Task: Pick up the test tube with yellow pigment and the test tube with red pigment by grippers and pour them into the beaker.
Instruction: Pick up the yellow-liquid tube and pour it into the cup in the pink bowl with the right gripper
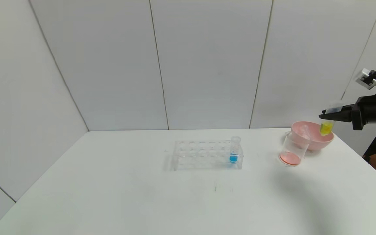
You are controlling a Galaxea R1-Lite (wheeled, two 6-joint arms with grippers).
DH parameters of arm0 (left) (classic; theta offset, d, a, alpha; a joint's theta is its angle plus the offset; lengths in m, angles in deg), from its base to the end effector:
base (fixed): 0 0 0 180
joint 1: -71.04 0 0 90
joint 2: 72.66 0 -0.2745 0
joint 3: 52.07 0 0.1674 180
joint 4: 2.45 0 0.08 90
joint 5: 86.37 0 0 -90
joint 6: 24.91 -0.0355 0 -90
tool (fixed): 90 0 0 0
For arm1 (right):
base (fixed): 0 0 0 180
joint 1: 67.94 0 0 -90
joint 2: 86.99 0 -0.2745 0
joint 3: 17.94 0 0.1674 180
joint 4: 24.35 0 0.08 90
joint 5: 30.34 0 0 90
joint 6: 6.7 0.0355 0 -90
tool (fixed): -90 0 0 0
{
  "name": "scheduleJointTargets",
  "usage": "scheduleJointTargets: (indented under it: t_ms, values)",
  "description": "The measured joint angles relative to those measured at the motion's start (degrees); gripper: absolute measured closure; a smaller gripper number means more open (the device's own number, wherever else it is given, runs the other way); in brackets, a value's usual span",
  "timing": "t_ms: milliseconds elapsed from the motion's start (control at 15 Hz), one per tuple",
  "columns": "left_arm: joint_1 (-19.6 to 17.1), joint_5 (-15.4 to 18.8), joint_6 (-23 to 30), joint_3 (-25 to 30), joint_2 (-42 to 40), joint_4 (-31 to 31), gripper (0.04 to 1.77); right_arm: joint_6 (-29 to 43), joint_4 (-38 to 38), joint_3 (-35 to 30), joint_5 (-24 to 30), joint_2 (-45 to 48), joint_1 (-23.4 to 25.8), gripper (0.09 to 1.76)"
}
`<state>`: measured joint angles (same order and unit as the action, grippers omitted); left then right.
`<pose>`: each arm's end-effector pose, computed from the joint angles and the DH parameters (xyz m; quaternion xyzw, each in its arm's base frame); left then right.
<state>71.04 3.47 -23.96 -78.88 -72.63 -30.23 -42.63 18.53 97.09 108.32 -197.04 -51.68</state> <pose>-0.0096 0.0001 0.0736 -0.0083 0.0087 0.0015 0.9999 0.3363 -0.0703 0.2088 -0.1143 0.1793 0.3355 0.9177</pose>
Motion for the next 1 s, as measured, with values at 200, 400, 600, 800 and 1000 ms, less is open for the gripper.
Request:
scheduleJointTargets:
  t_ms: [200, 400, 600, 800, 1000]
  values:
    - [0.00, 0.00, 0.00, 0.00, 0.00, 0.00, 0.09, -12.18, 13.06, 7.67, 0.66, -2.82, 2.67, 1.32]
    - [0.00, 0.00, -0.02, 0.00, 0.00, 0.00, 0.09, -17.37, 22.25, 15.52, -0.28, -6.05, 3.80, 1.32]
    - [0.00, 0.00, 0.00, 0.00, 0.00, 0.00, 0.09, -22.69, 23.61, 19.99, -7.03, -8.83, 3.52, 1.32]
    - [0.00, 0.00, 0.00, 0.00, 0.00, 0.00, 0.09, -25.50, 23.70, 22.38, -14.53, -10.67, 2.26, 1.32]
    - [0.00, 0.00, 0.00, 0.00, 0.00, -0.02, 0.09, -29.06, 28.05, 24.89, -19.33, -12.00, 0.68, 1.32]
